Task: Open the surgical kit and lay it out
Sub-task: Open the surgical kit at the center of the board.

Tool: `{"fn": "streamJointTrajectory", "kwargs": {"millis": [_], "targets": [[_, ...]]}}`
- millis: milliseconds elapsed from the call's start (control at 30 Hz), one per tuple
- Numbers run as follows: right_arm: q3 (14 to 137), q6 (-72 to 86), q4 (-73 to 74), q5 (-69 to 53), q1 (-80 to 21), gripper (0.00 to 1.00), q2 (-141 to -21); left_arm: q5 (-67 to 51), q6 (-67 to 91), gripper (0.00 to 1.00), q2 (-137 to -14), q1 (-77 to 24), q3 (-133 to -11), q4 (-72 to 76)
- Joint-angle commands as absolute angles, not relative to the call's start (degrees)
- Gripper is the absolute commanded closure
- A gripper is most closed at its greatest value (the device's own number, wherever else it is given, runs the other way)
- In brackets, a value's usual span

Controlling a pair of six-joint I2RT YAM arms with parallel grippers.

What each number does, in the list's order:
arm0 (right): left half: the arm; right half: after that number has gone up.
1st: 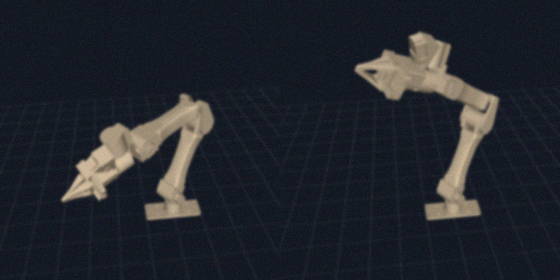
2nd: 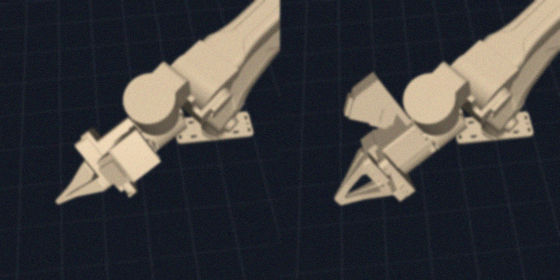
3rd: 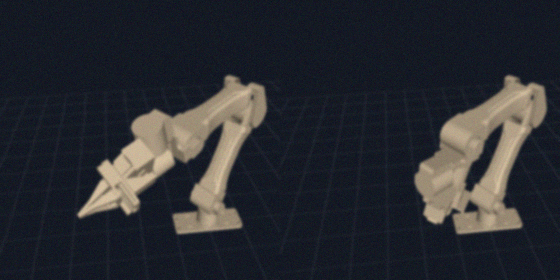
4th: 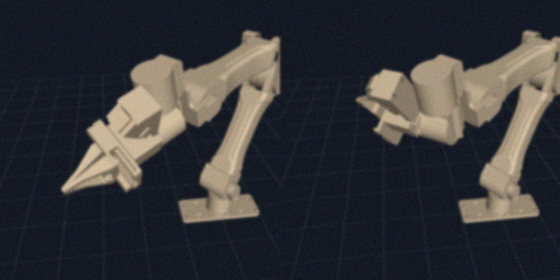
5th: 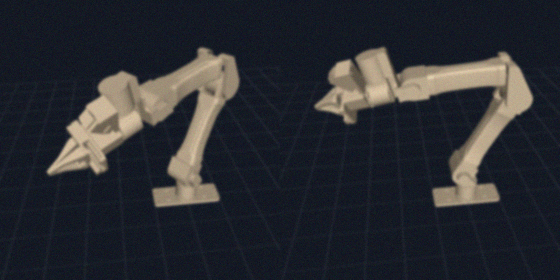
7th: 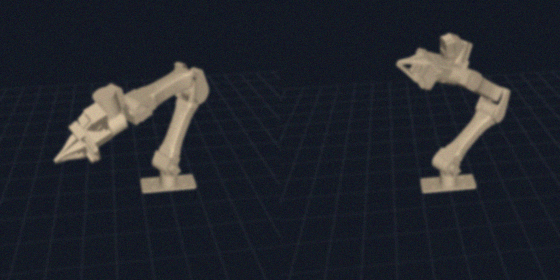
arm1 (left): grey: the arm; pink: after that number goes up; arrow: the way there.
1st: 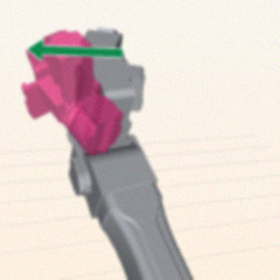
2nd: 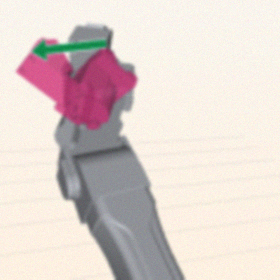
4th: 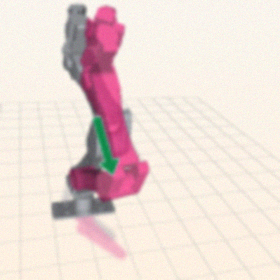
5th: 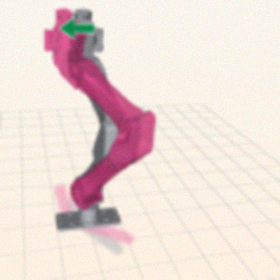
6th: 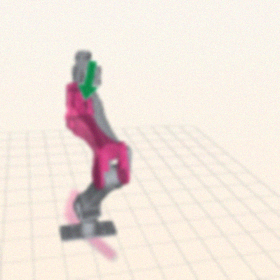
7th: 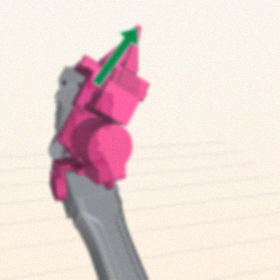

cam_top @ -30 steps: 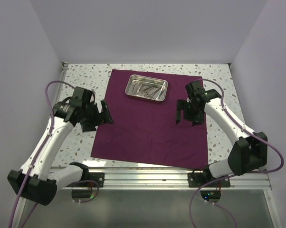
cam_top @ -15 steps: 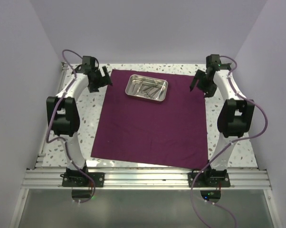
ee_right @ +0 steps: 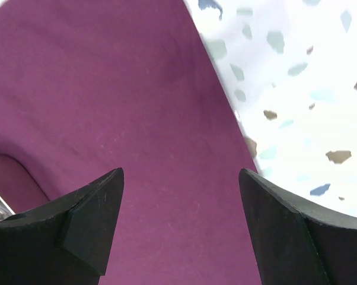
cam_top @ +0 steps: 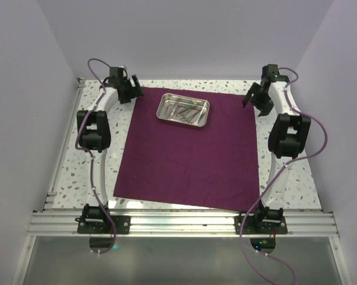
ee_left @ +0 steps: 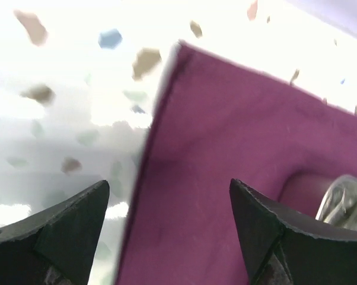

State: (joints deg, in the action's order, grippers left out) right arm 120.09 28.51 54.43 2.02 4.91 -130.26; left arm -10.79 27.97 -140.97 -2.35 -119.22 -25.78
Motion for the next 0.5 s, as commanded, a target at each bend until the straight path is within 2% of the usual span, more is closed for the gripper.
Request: {"fn": "streamJointTrajectory", "kwargs": {"millis": [0,100,167,267,433,467], "targets": [[116.99,27.78,53.26,2.63,4.57,0.18,-124.28,-14.05,28.65,0.15,-146.14,-0.44,-124.97,-22.59],[114.97,27.33,53.44,3.34,4.57,0.18,-122.52,-18.08,29.44,0.21,-149.75,-0.44,-127.61,-22.85],[114.44,27.42,53.52,3.60,4.57,0.18,-121.73,-20.55,30.06,0.30,-150.99,-0.53,-127.44,-22.50],[114.43,27.51,54.05,3.69,4.57,0.18,-121.47,-23.81,29.71,0.38,-152.40,-1.23,-125.96,-23.20],[112.60,26.72,54.67,4.48,4.57,0.18,-120.59,-28.12,29.00,0.43,-152.58,-2.37,-122.00,-21.97],[111.98,26.72,54.49,4.57,4.57,0.18,-120.32,-28.30,29.00,0.48,-152.58,-2.46,-121.91,-21.97]]}}
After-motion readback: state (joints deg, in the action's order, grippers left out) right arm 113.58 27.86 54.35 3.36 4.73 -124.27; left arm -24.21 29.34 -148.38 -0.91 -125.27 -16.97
